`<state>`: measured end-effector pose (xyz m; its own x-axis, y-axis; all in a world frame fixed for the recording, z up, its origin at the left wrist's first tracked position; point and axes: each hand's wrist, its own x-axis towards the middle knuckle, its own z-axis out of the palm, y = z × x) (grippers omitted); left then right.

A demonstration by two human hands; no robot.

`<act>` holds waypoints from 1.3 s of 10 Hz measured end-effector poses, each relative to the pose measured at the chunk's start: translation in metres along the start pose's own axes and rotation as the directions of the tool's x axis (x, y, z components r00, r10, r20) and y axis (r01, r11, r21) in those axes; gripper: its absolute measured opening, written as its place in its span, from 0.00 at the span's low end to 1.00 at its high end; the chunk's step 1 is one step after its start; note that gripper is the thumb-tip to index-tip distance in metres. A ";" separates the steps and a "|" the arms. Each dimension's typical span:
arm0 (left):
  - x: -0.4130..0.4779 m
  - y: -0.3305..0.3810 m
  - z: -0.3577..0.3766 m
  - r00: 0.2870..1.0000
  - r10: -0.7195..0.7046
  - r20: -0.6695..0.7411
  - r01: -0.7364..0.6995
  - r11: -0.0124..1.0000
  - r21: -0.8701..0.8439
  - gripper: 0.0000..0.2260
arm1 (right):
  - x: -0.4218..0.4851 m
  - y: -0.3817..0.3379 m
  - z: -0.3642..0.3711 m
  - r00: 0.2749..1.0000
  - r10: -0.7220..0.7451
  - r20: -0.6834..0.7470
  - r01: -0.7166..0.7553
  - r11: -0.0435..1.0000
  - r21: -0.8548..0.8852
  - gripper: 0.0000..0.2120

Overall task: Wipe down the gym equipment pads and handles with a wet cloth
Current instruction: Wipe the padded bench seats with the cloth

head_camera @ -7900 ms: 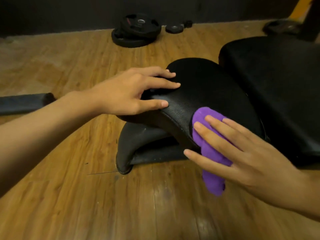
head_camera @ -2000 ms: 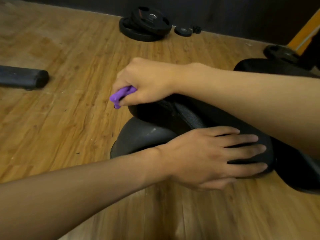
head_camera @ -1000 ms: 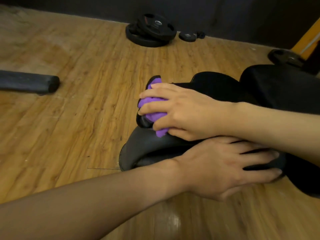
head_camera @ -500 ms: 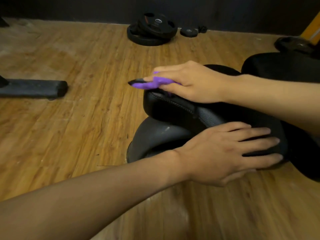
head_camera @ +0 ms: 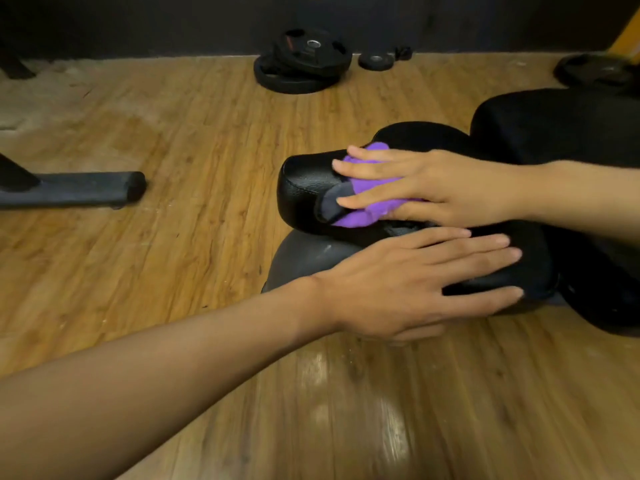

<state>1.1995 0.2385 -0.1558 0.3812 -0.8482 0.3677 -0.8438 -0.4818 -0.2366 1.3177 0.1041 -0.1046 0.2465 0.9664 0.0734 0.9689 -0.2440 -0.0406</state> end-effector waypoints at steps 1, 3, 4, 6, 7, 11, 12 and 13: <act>-0.027 -0.004 -0.013 0.975 -0.141 -0.170 0.138 0.990 -0.024 0.20 | -0.050 -0.001 0.012 0.993 0.090 -0.078 -0.082 0.992 0.097 0.27; -0.040 -0.059 -0.026 0.798 -0.601 -0.049 0.603 0.797 0.036 0.28 | -0.097 -0.042 0.010 0.965 0.249 -0.084 -0.236 0.962 0.134 0.24; -0.036 -0.072 -0.018 0.748 -0.661 0.062 0.647 0.747 0.152 0.33 | -0.083 -0.061 0.007 0.933 0.358 -0.019 -0.358 0.933 0.027 0.28; -0.038 -0.075 -0.018 0.773 -0.618 0.142 0.587 0.782 0.208 0.33 | -0.077 -0.077 0.029 0.876 0.454 -0.161 -0.468 0.882 -0.059 0.26; -0.036 -0.074 -0.017 0.774 -0.616 0.149 0.582 0.784 0.217 0.34 | -0.134 -0.079 0.036 0.767 0.558 -0.316 -0.585 0.811 0.013 0.26; -0.021 -0.065 -0.041 0.645 -0.676 0.356 0.645 0.731 0.220 0.36 | -0.107 -0.061 0.033 0.750 0.593 -0.293 -0.613 0.789 0.027 0.32; 0.001 -0.063 -0.079 0.580 -0.628 0.519 0.614 0.756 0.229 0.37 | -0.098 -0.062 0.008 0.768 0.604 -0.212 -0.622 0.783 -0.022 0.32; 0.031 -0.065 -0.132 0.570 -0.536 0.623 0.552 0.811 0.192 0.39 | -0.101 -0.076 -0.042 0.587 0.800 -0.126 -0.786 0.600 0.150 0.32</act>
<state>1.2163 0.2725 -0.0103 0.9046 -0.3625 -0.2244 -0.4014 -0.9014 -0.1621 1.2195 0.0214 -0.0669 0.9224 0.3615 0.1358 0.3843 -0.8938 -0.2312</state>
